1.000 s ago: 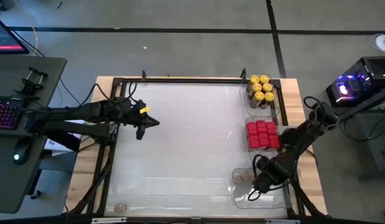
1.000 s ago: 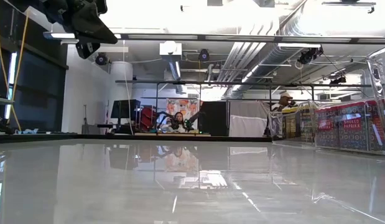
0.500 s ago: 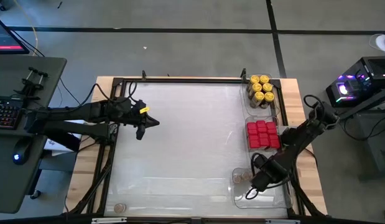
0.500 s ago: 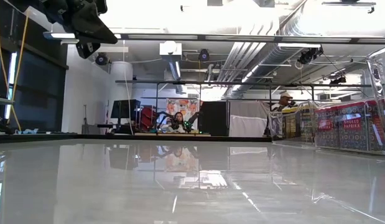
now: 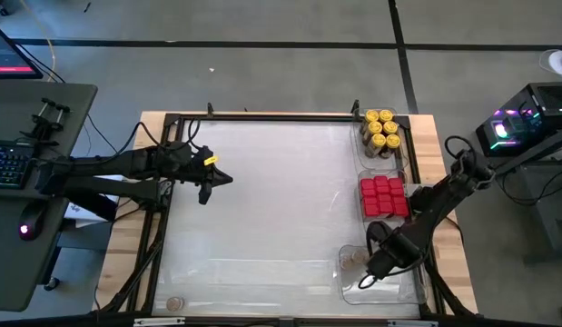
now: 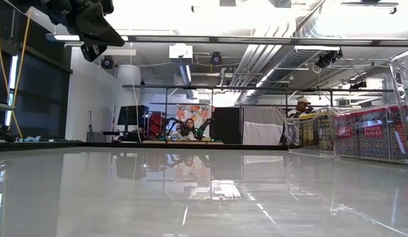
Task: Sort spices by type
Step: Adjust the brown seasoning bottles in the bottom transparent bin
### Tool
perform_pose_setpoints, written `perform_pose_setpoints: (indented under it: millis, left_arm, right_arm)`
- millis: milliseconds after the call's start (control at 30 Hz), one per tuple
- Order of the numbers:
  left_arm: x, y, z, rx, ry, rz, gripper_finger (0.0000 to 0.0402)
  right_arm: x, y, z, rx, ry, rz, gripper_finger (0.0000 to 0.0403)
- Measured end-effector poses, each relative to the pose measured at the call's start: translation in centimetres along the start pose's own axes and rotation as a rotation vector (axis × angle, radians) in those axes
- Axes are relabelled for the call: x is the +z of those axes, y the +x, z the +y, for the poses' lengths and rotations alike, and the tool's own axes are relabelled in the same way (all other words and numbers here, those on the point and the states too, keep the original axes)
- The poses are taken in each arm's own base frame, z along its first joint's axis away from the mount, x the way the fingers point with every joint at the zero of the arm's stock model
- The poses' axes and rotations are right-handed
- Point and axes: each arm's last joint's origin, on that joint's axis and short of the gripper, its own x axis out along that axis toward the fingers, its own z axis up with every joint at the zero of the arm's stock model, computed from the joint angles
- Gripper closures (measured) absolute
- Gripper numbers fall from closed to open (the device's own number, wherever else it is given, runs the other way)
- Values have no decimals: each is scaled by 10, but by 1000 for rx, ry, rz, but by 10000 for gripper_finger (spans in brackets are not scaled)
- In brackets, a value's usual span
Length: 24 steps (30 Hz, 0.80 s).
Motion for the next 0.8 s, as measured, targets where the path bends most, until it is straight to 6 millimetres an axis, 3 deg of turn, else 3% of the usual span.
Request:
perform_pose_setpoints:
  millis: [233,467,533,800]
  left_arm:
    - [0,0,0,0,0,1,401]
    - [0,0,0,0,0,2,401]
    - [0,0,0,1,0,2,401]
    - [0,0,0,1,-1,1,401]
  right_arm:
    - [-14,-23,-2,-4,-33,4,403]
    - [-38,-32,38,446,-172,30,403]
    - [-40,-26,42,488,-143,18,403]
    - [-26,15,39,343,-17,35,403]
